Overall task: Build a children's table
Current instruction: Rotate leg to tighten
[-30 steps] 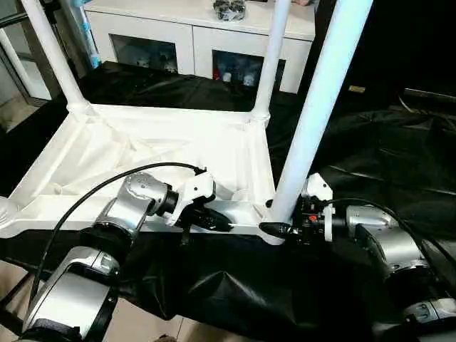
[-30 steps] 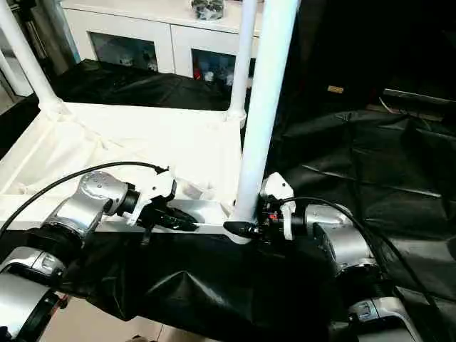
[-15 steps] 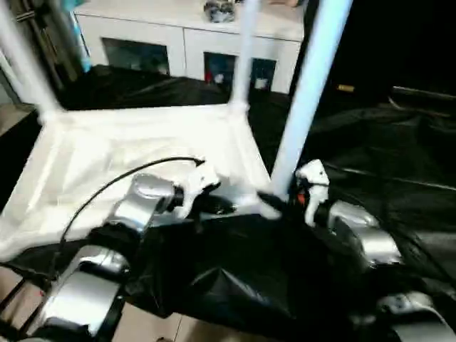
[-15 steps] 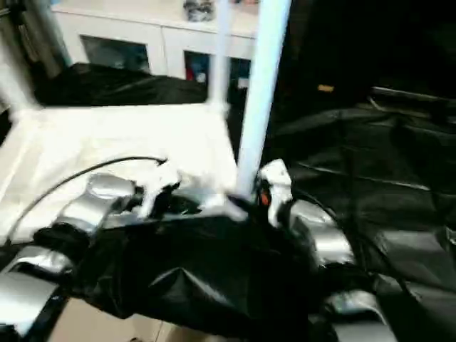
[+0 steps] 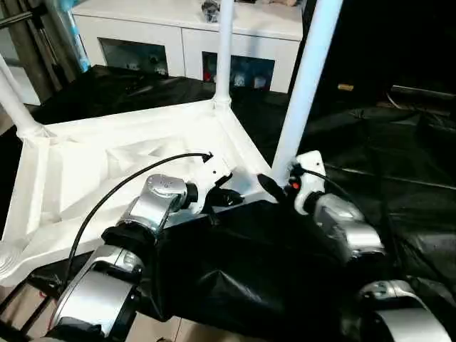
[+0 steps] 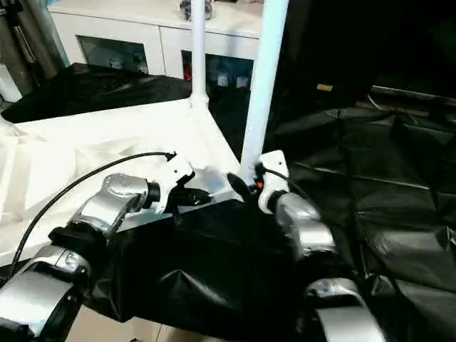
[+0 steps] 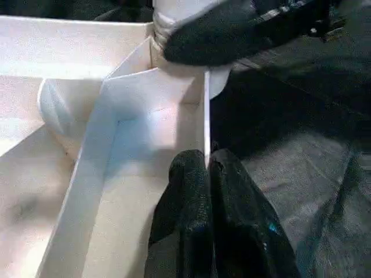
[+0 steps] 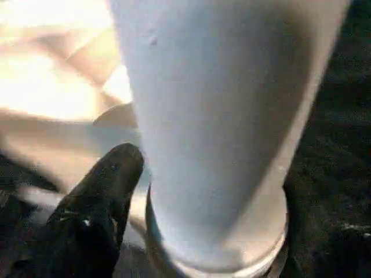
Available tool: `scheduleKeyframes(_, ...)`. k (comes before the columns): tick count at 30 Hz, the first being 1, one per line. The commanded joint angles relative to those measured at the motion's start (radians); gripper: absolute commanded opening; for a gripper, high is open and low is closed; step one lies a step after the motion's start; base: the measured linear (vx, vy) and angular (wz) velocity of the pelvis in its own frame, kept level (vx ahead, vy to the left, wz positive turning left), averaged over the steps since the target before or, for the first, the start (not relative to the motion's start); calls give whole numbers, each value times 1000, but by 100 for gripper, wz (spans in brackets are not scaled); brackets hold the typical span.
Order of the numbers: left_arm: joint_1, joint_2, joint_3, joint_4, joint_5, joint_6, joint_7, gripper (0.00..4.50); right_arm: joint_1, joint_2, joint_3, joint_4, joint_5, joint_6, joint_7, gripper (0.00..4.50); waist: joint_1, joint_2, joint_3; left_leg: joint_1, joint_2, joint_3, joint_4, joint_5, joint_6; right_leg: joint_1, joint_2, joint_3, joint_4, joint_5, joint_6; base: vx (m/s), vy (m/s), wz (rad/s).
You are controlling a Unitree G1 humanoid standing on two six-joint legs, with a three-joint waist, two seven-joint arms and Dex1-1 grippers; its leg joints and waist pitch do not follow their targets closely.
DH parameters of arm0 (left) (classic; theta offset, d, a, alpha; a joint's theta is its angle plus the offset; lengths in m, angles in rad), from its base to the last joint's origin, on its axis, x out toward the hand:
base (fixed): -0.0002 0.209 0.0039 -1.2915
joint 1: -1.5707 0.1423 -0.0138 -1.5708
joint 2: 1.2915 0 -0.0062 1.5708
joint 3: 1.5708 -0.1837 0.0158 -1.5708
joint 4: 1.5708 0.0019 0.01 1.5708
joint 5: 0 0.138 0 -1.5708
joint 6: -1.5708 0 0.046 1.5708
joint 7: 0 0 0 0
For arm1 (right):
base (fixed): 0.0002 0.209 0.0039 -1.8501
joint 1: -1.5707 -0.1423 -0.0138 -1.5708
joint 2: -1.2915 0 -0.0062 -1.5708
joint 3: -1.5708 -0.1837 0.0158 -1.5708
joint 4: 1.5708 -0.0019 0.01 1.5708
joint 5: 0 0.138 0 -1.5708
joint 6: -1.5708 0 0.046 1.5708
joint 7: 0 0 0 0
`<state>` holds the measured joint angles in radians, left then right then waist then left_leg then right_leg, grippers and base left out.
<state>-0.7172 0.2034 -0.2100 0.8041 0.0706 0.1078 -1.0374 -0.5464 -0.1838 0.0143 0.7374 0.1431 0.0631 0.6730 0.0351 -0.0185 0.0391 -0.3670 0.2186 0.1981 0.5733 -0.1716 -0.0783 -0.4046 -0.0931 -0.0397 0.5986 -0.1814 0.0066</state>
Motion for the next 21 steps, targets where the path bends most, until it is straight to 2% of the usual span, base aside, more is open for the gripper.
scheduleKeyframes(1, 20, -11, -25, -30, -48, -41, -104, 0, 24, -8, 83, -34, -2, 3, 150, 385, 5, -5, -58, 7, 7, -3, -60, -227, 56, 48, -33, 23, -67, -144, -235, 0, 0, 0)
scheduleKeyframes(3, 28, 10, -29, -41, -60, -62, -165, 0, 42, -46, 98, -70, 9, -6, 230, 385, 7, -5, -58, 8, 8, -1, -59, -215, 69, 47, -32, 24, -64, -115, -247, 0, 0, 0)
scheduleKeyframes(4, 31, 28, -35, -44, -66, -72, -212, 0, 57, -78, 110, -99, 18, 0, 292, 385, 12, -7, -57, 9, 9, -1, -60, -215, 73, 50, -31, 22, -66, -115, -248, 0, 0, 0)
scheduleKeyframes(7, 27, 69, -47, -38, -66, -84, -293, 0, 84, -142, 128, -155, 34, 28, 424, 385, 24, -5, -58, 11, 15, 3, -58, -200, 84, 48, -31, 22, -57, -93, -261, 0, 0, 0)
scheduleKeyframes(12, 16, 95, -54, -21, -66, -96, -361, 0, 93, -177, 139, -176, 48, 54, 502, 385, 31, -6, -56, 13, 15, 4, -59, -219, 68, 46, -33, 22, -60, -129, -265, 0, 0, 0)
scheduleKeyframes(16, 5, 113, -58, -10, -72, -100, -419, 0, 105, -200, 149, -210, 68, 95, 564, 339, 33, -7, -58, 11, 14, 4, -58, -196, 69, 47, -33, 22, -56, -103, -268, 0, 0, 0)
scheduleKeyframes(17, 5, 113, -58, -9, -72, -101, -421, 0, 106, -200, 148, -212, 70, 98, 566, 339, 34, -7, -58, 12, 14, 4, -58, -192, 70, 47, -34, 22, -55, -97, -270, 0, 0, 0)
scheduleKeyframes(21, 4, 111, -55, -3, -71, -108, -427, 0, 114, -197, 150, -228, 85, 121, 588, 296, 36, -7, -57, 13, 15, 4, -58, -194, 68, 47, -34, 22, -57, -107, -270, 0, 0, 0)
